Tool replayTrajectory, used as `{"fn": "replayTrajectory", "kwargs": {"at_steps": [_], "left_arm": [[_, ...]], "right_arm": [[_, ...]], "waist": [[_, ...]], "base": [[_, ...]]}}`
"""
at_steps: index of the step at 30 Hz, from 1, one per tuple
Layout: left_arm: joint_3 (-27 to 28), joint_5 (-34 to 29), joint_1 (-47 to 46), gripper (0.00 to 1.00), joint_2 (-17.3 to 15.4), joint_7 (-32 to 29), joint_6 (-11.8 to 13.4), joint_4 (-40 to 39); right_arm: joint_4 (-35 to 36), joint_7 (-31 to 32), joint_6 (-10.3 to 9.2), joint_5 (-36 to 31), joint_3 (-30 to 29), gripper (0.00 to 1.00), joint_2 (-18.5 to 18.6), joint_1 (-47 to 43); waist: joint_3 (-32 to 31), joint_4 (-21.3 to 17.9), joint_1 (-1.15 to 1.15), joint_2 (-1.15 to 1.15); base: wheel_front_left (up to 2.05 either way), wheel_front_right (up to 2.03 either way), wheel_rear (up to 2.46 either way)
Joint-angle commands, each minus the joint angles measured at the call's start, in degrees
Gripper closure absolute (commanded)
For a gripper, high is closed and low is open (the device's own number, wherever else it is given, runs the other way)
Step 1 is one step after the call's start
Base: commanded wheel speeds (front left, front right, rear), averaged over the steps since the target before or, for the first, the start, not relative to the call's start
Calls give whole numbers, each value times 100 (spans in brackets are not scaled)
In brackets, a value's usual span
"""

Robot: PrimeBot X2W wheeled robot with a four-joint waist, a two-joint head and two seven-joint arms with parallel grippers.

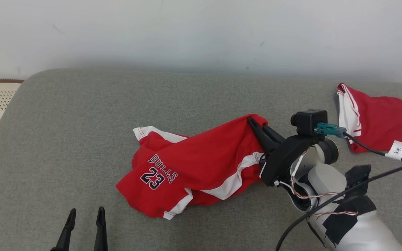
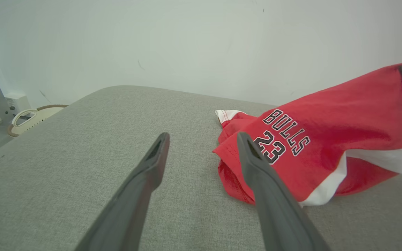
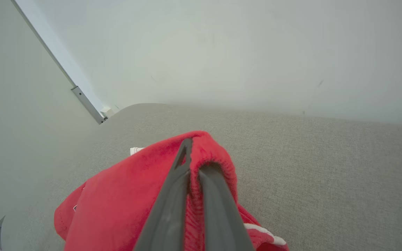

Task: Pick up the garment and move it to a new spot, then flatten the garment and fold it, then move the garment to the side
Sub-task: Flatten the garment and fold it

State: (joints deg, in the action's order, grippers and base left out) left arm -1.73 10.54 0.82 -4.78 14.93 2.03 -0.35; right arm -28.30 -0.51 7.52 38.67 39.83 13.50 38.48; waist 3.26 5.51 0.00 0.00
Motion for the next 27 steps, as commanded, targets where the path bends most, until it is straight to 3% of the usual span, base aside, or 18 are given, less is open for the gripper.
{"fn": "replayTrajectory", "kwargs": {"at_steps": [1,12,13,14,27], "left_arm": [[-6,-46,-68,0,19,27,-44,27],[-88,-87,-208,0,97,27,-154,148],[-83,-92,-211,0,102,27,-162,156],[-81,-96,-208,0,112,27,-168,167],[-39,-177,-37,0,144,27,-177,166]], "right_arm": [[-204,16,-7,103,-16,100,24,127],[-1705,-302,-7,200,173,100,29,712],[-1782,-333,-7,212,213,55,10,743],[-1844,-384,-7,220,252,0,-2,773],[-1596,-1166,-7,126,581,0,207,274]], "waist": [[55,66,0,0],[244,240,0,0],[249,240,0,0],[249,237,0,0],[29,-93,0,0]], "base": [[0,0,0],[0,0,0],[0,0,0],[0,0,0],[0,0,0]]}}
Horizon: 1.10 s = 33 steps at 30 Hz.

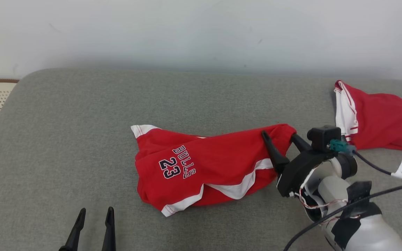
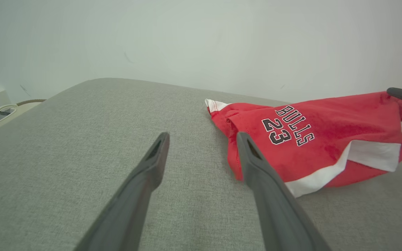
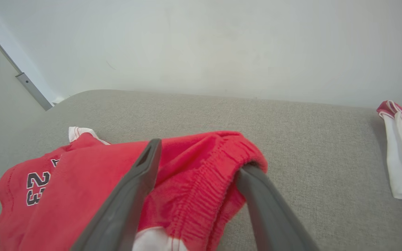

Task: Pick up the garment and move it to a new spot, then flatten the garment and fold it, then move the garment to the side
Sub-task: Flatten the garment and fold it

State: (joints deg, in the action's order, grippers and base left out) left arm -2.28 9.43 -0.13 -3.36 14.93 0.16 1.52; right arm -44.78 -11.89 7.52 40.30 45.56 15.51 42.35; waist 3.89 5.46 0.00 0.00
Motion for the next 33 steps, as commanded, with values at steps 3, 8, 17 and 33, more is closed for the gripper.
{"fn": "replayTrajectory", "kwargs": {"at_steps": [3,8,17,33], "left_arm": [[13,-53,82,0,8,27,-12,-35],[17,-64,75,0,15,27,-34,-22],[-9,-51,100,0,27,27,-42,41],[107,-21,248,0,36,28,-1,-90]], "right_arm": [[326,160,-7,36,70,0,81,-412],[736,428,-7,170,143,0,235,-761],[1056,676,-7,229,107,0,312,-1204],[2475,62,-7,-657,-1498,0,481,-2501]], "waist": [[-21,-195,0,0],[-23,-289,0,0],[-109,-333,0,0],[-157,-474,0,0]], "base": [[0,0,0],[0,0,0],[0,0,0],[0,0,0]]}}
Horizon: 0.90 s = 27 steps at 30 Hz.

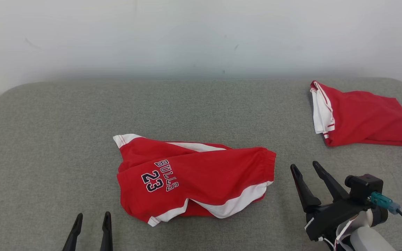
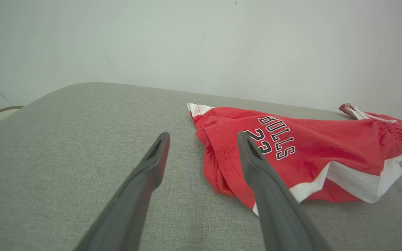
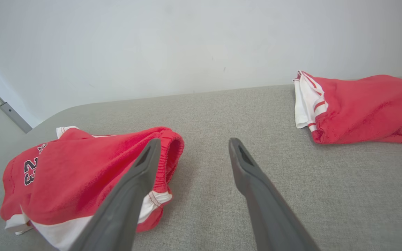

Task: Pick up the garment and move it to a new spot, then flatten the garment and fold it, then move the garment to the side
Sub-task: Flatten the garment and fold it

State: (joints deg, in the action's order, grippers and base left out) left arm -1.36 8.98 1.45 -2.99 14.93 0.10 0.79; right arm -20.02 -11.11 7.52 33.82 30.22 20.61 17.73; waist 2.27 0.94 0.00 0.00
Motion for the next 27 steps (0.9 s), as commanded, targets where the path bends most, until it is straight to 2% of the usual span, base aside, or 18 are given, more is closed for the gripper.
{"fn": "replayTrajectory", "kwargs": {"at_steps": [1,7,13,19,27], "left_arm": [[20,21,89,0,0,28,7,-23],[40,19,46,0,1,28,-10,-41],[50,39,44,0,3,28,-11,-24],[45,106,108,0,6,28,6,34],[-279,172,-78,0,5,28,-253,568]], "right_arm": [[119,-30,-7,-137,-81,0,-69,-121],[759,-91,-7,-880,-686,0,-419,-585],[1126,-76,-7,-1367,-1046,0,-815,-966],[1265,-12,-7,-1645,-1196,0,-1042,-1144],[1337,89,-7,-1747,-1157,0,-1150,-1080]], "waist": [[13,-39,0,0],[46,-97,0,0],[35,-86,0,0],[-2,-75,0,0],[66,-159,0,0]], "base": [[0,0,0],[0,0,0],[0,0,0],[0,0,0],[0,0,0]]}}
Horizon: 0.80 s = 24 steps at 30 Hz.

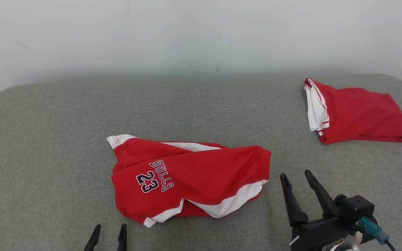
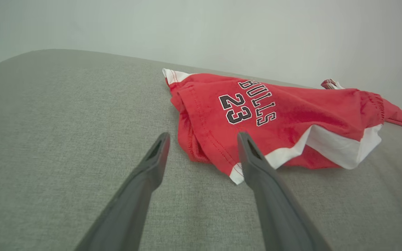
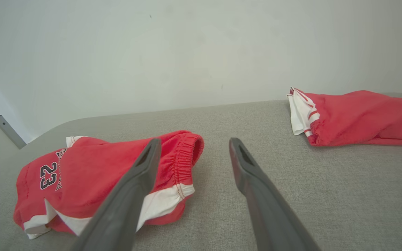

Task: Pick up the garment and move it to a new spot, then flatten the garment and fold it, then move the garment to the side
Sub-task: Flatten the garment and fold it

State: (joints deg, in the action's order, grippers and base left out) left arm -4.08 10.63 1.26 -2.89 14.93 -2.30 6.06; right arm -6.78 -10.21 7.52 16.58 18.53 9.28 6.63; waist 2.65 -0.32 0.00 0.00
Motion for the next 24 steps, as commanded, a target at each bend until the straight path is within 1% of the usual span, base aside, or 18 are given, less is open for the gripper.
{"fn": "replayTrajectory", "kwargs": {"at_steps": [1,5,8,16,21,22,23,24], "left_arm": [[-38,2,-103,0,-3,28,-53,141],[-104,34,-323,0,-6,27,-141,494],[-120,50,-409,0,-3,27,-158,640],[-50,71,-749,0,-10,27,-280,1231],[-37,56,-873,0,-8,27,-346,1412],[-31,83,-888,37,-7,27,-369,1424],[-35,91,-897,85,-6,27,-364,1439],[-34,97,-907,100,-7,27,-376,1454]], "right_arm": [[16,10,-7,-29,45,0,-26,65],[-11,26,-7,-14,140,0,-49,171],[-23,14,-7,-16,168,0,-59,215],[-67,-40,-7,-57,209,0,-91,327],[-100,-79,-7,-69,183,0,-92,338],[-106,-87,-7,-69,177,0,-87,334],[-115,-95,-7,-67,169,0,-84,328],[-126,-91,-7,-72,167,0,-90,322]], "waist": [[53,-67,0,0],[151,-227,0,0],[213,-312,0,0],[433,-615,0,0],[467,-683,0,0],[462,-684,0,0],[455,-677,0,0],[447,-665,0,0]], "base": [[0,0,0],[0,0,0],[0,0,0],[0,0,0],[0,0,0],[0,0,0],[0,0,0],[0,0,0]]}}
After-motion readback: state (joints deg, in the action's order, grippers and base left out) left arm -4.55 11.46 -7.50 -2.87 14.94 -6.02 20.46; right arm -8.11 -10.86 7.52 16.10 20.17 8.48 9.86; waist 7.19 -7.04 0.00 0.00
